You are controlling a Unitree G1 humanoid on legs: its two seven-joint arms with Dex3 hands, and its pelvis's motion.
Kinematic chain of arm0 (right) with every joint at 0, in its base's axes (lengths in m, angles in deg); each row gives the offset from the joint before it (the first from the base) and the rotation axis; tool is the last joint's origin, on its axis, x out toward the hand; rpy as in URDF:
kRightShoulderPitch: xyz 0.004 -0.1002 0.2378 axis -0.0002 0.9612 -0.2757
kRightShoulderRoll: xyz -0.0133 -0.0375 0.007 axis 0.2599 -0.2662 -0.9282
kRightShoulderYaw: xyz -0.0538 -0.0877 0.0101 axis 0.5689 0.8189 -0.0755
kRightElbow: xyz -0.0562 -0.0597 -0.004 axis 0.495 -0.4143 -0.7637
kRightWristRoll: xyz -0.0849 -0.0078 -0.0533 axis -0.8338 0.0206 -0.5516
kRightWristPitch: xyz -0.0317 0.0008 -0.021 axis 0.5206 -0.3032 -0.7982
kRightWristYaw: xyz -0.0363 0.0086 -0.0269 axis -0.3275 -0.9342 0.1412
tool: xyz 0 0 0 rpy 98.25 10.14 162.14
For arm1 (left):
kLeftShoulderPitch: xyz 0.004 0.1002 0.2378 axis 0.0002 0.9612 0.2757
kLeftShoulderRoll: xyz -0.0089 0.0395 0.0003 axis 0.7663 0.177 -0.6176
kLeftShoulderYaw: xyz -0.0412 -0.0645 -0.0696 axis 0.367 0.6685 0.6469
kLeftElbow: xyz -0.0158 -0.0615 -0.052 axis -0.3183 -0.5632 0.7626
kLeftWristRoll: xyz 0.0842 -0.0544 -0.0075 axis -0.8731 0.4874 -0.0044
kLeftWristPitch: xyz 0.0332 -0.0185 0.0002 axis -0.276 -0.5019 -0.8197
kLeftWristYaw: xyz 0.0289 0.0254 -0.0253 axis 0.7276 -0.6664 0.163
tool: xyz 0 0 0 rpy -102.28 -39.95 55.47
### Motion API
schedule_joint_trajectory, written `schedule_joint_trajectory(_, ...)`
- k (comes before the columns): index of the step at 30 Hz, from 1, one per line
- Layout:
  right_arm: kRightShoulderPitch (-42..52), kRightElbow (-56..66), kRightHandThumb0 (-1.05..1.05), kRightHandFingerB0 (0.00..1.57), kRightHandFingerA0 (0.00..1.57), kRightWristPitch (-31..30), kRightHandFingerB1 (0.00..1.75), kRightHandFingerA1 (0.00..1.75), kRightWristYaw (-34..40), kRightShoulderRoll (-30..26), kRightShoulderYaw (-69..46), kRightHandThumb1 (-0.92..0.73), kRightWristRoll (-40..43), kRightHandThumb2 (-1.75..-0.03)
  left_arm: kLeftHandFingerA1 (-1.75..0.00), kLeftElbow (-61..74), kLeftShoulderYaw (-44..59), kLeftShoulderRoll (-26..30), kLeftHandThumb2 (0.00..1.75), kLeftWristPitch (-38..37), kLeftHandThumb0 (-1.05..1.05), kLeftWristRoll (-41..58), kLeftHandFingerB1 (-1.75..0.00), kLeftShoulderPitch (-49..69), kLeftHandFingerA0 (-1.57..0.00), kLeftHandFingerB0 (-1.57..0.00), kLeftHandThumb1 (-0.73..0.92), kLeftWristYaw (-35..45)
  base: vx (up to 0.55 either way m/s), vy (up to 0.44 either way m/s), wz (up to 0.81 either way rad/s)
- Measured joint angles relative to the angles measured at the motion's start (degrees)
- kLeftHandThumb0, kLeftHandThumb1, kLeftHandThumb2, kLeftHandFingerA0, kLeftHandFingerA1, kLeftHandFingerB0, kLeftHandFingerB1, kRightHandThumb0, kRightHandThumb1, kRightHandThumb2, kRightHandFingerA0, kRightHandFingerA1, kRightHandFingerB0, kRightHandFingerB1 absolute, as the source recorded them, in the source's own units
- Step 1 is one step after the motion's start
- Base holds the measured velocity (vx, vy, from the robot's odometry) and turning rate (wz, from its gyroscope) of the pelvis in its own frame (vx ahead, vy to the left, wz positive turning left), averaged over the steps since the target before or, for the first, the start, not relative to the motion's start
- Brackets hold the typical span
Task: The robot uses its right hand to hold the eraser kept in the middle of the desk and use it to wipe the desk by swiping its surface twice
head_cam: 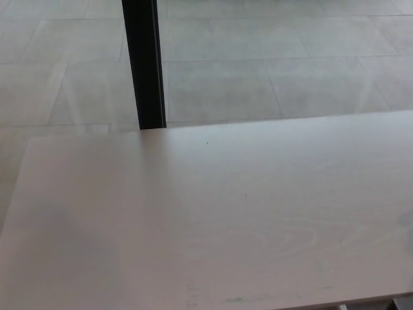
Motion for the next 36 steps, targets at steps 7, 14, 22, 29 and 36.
schedule_joint_trajectory(7,-0.3,6.3,-0.19,0.82,0.98,-0.4,1.53,1.75,0.7,9.6,4.1,-0.45,0.3,-1.14,-0.94,-0.7,0.1,0.0,0.64,0.0,-0.71,0.4,-0.75,-0.2,-0.55,-0.47,0.75,0.1,0.0,0.0,0.0)
schedule_joint_trajectory(14,4.2,14.8,-0.23,0.84,0.99,-0.1,1.54,1.74,-0.3,18.6,12.7,-0.44,-0.1,-1.21,-0.93,-0.7,-0.3,0.0,0.63,-0.1,-0.72,0.4,-0.74,-0.1,-0.52,-0.48,0.76,0.1,0.0,0.0,0.0)
schedule_joint_trajectory(22,9.6,21.6,-0.16,0.77,0.94,0.3,1.54,1.72,-0.8,23.1,23.7,-0.48,-2.9,-1.25,-0.87,-0.7,-0.4,0.0,0.97,-0.1,-0.74,0.4,-0.77,-0.1,-0.55,-0.52,0.56,0.2,0.0,0.0,0.0)
schedule_joint_trajectory(29,14.1,25.0,-0.2,0.74,0.91,3.2,1.58,1.75,-1.8,23.3,31.8,-0.51,-4.6,-1.22,-0.87,-0.7,-0.5,0.1,0.97,-0.1,-0.75,0.4,-0.76,0.0,-0.53,-0.49,0.56,0.2,0.0,0.0,0.0)
schedule_joint_trajectory(36,15.5,25.2,-0.2,0.7,0.81,5.8,1.59,1.75,-2.8,22.4,37.2,-0.5,-6.7,-1.19,-0.96,-0.3,-0.6,0.2,0.64,-0.1,-0.7,0.4,-0.75,0.4,-0.51,-0.47,0.77,0.4,0.0,0.0,0.0)
